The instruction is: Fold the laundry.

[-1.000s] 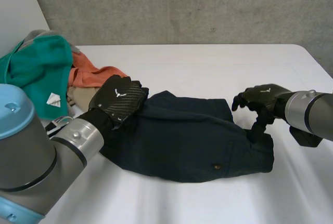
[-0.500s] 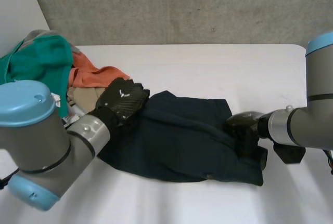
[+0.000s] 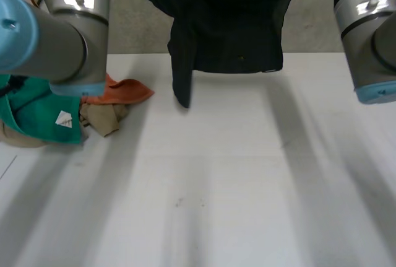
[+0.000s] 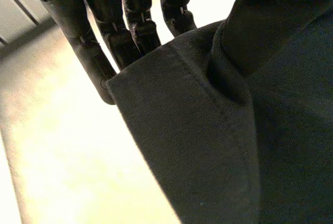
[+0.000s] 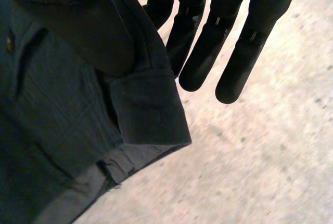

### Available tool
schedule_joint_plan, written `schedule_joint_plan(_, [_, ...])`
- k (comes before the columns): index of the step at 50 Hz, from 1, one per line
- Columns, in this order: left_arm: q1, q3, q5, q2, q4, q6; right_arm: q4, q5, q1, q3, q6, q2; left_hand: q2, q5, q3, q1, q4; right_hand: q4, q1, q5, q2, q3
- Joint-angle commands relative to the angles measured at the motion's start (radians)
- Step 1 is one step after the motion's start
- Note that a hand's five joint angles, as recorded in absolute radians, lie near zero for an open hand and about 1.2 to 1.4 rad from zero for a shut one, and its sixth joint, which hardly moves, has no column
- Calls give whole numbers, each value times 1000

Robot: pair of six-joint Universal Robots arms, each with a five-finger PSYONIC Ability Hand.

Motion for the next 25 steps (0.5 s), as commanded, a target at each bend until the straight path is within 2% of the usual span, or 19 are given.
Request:
schedule_joint_plan(1, [-51,-173,-22,-21,-196,-2,120,-12,4,18,-6,90,197,252,201,238,195,200,269,227,220,209])
schedule_joint_plan(6, [-77,-332,-94,-27,-288,-2,261,-22,-2,73,-20,162,197,252,201,238,195,200,269,227,220,209])
schedule_joint_plan(11, [-106,-484,-177,-39,-380,-4,389,-22,4,198,-112,187,197,252,201,238,195,200,269,227,220,209])
schedule_joint_plan(17, [-144,-612,-227,-10,-439,-5,403,-24,-2,380,-217,161,159,214,163,200,158,200,269,227,220,209])
schedule_joint_plan(18, [-143,-618,-226,-1,-442,-5,394,-24,-2,410,-224,145,48,103,52,89,47,200,269,227,220,209])
schedule_joint_plan(19, [-141,-635,-224,34,-446,-7,388,-24,-2,427,-226,136,-273,-217,-269,-232,-274,200,269,227,220,209])
schedule_joint_plan(22, [-129,-665,-217,95,-449,-4,365,-25,-4,482,-226,95,-682,-627,-678,-641,-684,200,269,227,220,209])
schedule_joint_plan(25, [-101,-678,-188,132,-462,-2,343,-25,-4,519,-224,73,-801,-746,-797,-760,-802,200,269,227,220,209])
